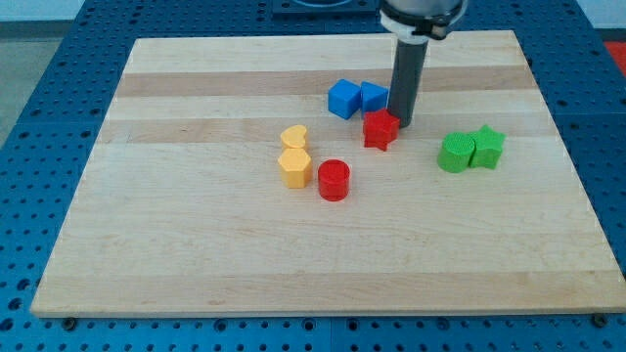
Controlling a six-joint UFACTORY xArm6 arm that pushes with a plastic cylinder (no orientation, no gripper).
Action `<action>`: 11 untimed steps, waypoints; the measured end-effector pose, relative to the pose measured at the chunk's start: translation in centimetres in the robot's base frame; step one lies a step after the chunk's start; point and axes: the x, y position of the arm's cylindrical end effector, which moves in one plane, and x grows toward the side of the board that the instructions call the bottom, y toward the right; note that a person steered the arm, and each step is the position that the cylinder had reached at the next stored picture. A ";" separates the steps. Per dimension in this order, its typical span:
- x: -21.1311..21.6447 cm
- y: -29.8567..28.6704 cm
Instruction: Move the red star below the yellow hexagon
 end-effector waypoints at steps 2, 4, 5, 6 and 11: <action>0.2 -3.0; 2.9 -3.4; 4.6 -4.5; 6.4 -5.4; 14.7 -9.8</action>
